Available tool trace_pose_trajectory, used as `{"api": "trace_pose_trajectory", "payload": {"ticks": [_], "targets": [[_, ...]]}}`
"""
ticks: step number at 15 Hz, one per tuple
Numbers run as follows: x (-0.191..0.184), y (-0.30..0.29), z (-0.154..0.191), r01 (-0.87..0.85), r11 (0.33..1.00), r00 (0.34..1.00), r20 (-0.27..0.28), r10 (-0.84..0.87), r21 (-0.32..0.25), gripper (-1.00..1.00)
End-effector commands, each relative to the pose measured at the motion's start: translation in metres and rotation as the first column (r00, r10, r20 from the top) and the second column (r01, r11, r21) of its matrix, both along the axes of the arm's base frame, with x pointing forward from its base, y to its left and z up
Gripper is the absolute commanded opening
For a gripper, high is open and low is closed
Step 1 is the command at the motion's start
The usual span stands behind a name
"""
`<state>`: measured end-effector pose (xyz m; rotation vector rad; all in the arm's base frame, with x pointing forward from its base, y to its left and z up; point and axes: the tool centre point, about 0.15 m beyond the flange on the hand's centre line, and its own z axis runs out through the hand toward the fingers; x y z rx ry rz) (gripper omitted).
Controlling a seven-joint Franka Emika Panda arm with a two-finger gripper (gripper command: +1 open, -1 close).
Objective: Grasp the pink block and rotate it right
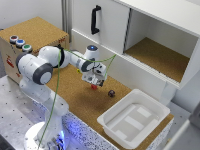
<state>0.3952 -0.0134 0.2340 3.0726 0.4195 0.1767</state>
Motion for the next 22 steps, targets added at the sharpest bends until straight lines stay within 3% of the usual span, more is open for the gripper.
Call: {"api": "trace_pose_trajectory", "payload": {"ticks": [1, 3, 10, 22], "targets": [[0.028, -0.003, -0.019, 0.031, 1.000, 0.996, -0.081, -0.031, -0.003, -1.00], [0.026, -0.004, -0.020, 0.028, 0.999, 0.997, -0.066, -0.026, 0.022, -1.00], [0.017, -0.005, -0.025, 0.060, 0.997, 0.994, -0.093, -0.055, 0.055, -1.00], [0.015, 0.007, -0.004, -0.002, 0.999, 0.998, -0.064, 0.005, 0.042, -1.00]]}}
